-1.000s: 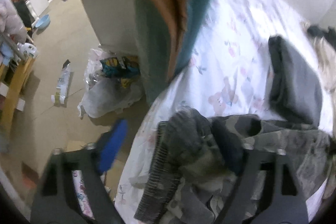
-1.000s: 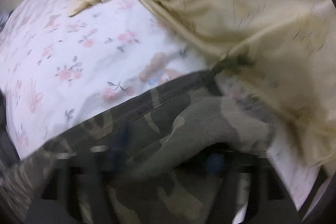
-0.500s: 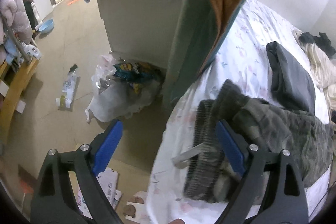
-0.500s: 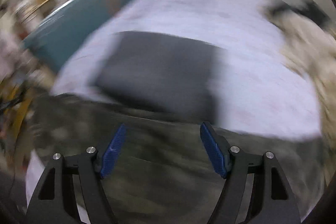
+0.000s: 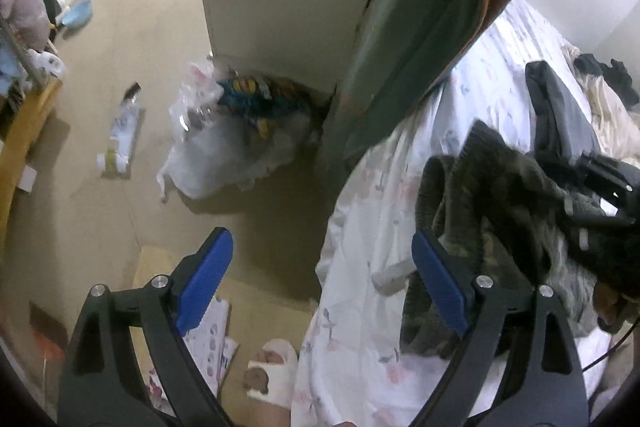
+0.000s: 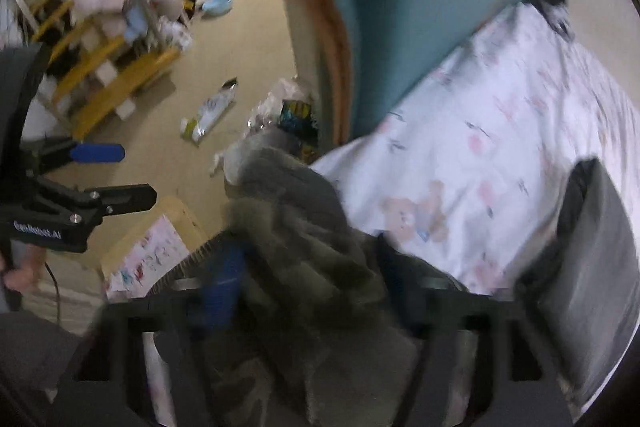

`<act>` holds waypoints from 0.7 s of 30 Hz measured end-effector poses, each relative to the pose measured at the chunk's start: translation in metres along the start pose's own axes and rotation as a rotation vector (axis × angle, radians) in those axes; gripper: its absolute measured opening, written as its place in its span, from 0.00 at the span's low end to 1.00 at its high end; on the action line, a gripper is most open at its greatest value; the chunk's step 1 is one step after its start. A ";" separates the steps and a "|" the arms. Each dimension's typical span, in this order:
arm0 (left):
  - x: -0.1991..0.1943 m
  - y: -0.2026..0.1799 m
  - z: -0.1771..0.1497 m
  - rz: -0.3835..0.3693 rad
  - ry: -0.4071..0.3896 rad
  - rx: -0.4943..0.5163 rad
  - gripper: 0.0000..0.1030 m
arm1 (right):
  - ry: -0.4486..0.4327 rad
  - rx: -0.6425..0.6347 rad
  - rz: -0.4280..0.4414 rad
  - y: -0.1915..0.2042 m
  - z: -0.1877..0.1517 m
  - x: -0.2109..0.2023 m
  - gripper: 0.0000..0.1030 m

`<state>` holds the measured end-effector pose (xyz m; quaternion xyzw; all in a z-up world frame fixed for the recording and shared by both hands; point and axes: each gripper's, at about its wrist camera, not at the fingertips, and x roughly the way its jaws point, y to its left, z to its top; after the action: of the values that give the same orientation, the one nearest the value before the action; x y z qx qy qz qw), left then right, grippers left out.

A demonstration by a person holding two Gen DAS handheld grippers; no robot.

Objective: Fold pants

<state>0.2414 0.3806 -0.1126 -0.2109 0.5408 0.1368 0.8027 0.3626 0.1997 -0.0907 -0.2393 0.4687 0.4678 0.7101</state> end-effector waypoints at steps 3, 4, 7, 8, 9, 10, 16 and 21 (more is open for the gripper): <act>-0.011 -0.003 -0.002 -0.106 -0.047 0.130 0.86 | -0.016 -0.034 0.006 0.007 -0.001 -0.022 0.06; -0.015 -0.004 -0.006 -0.139 -0.088 0.197 0.86 | -0.032 -0.054 0.015 0.010 -0.004 -0.036 0.06; -0.019 -0.015 -0.021 -0.208 -0.154 0.381 0.86 | -0.084 -0.081 0.045 0.015 -0.014 -0.089 0.05; -0.019 -0.018 -0.025 -0.257 -0.154 0.425 0.86 | -0.098 -0.091 0.056 0.018 -0.017 -0.104 0.05; -0.019 -0.021 -0.030 -0.311 -0.150 0.459 0.86 | -0.116 -0.113 0.070 0.023 -0.021 -0.125 0.05; -0.019 -0.024 -0.031 -0.353 -0.146 0.479 0.86 | -0.128 -0.133 0.079 0.028 -0.026 -0.140 0.05; -0.037 -0.056 -0.035 -0.610 -0.185 0.682 0.86 | -0.123 -0.217 0.153 0.061 -0.047 -0.196 0.05; -0.034 -0.088 -0.042 -0.692 -0.095 0.845 0.86 | -0.094 -0.252 0.145 0.070 -0.053 -0.195 0.05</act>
<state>0.2345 0.2834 -0.0777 -0.0295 0.4108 -0.3550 0.8392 0.2532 0.1044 0.0660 -0.2701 0.3886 0.5836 0.6599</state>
